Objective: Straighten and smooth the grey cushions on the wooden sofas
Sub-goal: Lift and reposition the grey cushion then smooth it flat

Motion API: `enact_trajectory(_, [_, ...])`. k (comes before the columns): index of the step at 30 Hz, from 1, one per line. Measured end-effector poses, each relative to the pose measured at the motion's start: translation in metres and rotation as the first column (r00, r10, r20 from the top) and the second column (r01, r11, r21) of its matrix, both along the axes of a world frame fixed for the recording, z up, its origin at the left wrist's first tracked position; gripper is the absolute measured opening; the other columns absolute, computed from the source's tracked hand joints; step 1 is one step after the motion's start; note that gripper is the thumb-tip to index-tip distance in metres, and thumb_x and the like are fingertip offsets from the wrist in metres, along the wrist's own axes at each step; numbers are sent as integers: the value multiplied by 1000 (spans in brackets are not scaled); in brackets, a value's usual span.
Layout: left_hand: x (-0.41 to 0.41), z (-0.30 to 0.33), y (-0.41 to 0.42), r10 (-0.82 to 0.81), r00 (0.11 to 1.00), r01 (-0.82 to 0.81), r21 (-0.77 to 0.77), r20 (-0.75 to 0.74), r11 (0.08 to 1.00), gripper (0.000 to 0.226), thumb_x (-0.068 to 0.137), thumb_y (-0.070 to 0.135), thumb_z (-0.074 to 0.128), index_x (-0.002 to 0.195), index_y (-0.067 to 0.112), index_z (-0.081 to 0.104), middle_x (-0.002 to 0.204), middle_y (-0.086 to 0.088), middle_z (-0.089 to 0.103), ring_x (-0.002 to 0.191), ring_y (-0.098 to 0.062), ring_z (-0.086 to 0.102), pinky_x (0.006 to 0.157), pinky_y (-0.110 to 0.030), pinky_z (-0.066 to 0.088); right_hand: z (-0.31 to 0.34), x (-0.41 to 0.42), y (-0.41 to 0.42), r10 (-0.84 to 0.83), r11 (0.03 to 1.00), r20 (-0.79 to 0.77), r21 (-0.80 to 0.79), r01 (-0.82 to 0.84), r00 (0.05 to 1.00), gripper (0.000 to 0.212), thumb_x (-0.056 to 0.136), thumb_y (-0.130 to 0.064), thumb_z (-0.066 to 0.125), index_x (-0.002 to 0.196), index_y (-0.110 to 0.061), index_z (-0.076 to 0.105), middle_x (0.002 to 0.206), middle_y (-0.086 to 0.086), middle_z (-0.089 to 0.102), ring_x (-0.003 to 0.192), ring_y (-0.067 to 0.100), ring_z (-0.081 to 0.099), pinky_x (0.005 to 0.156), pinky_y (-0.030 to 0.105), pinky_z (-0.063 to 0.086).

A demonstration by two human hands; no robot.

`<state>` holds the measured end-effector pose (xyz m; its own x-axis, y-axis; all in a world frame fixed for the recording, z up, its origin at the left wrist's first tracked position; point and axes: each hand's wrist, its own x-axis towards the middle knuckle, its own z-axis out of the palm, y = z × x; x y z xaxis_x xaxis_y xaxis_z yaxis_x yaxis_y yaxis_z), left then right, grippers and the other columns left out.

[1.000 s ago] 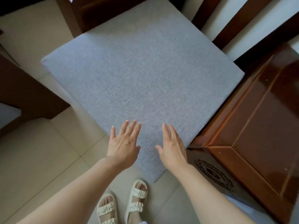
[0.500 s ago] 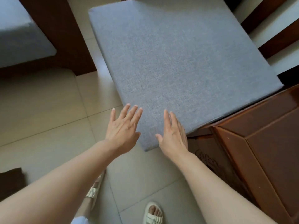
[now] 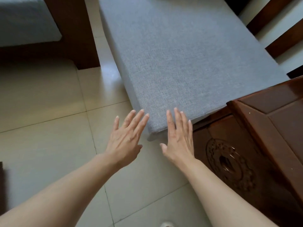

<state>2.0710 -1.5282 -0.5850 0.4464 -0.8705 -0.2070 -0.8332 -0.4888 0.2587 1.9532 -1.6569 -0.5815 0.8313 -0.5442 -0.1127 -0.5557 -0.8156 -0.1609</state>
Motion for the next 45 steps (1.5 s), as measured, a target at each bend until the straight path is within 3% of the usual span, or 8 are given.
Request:
enact_trajectory(4, [-4,-54,-7,-24,991,58,-268,129,962,110,64,42,81,151,21,18,158,2,15,145,-22,18,107,-55,25,-46,-3,-6,39,989,128,-146,-20,991,121,55,-23,86,150,-18,13,158,12,9,145,29,1,115,43,-9])
enact_trajectory(6, [-6,-81,-18,8,986,54,-368,166,928,109,62,42,82,150,22,20,158,2,17,144,-20,17,106,-53,26,-66,0,-18,92,970,218,-242,-37,972,119,52,-26,88,149,-18,19,156,12,16,145,30,8,115,49,-1])
enact_trajectory(14, [3,-133,-48,73,959,129,-650,273,749,96,65,60,50,146,16,19,156,-7,16,144,-29,12,109,-54,24,-103,4,-46,331,885,454,-454,-104,828,100,55,-38,79,141,-19,31,145,12,30,137,34,24,111,56,7])
enact_trajectory(23, [7,-149,-53,120,914,222,-726,387,651,101,69,56,63,147,15,14,157,-6,15,144,-28,15,112,-54,23,-119,-2,-56,455,828,506,-543,-140,733,87,73,-52,58,144,-16,23,147,16,30,140,34,21,113,57,10])
enact_trajectory(30, [-13,-177,-48,182,818,301,-676,546,673,122,55,35,87,146,22,8,154,-20,5,143,-36,8,108,-58,20,-151,-10,-65,496,742,473,-666,-73,728,111,65,-37,77,147,-20,4,154,16,5,145,33,-3,115,57,3])
enact_trajectory(36, [-20,-202,-67,282,789,262,-715,546,648,118,56,22,89,145,31,12,149,-22,-7,138,-46,13,102,-63,27,-179,-9,-80,497,654,433,-756,3,752,124,53,-41,86,146,-22,6,152,18,5,142,37,2,114,59,8])
enact_trajectory(42, [-25,-204,-80,361,787,197,-758,501,622,114,54,8,85,144,30,19,149,-22,-12,138,-48,11,104,-59,26,-198,1,-99,548,563,458,-821,95,700,103,69,-21,76,146,-25,8,150,17,-2,144,36,-4,112,61,12])
enact_trajectory(45, [-23,-200,-78,363,781,188,-746,508,639,118,55,11,85,145,32,11,149,-21,-11,140,-45,9,104,-61,25,-198,2,-102,540,571,486,-811,125,687,95,74,-24,71,145,-22,8,151,17,0,141,37,5,111,62,15])
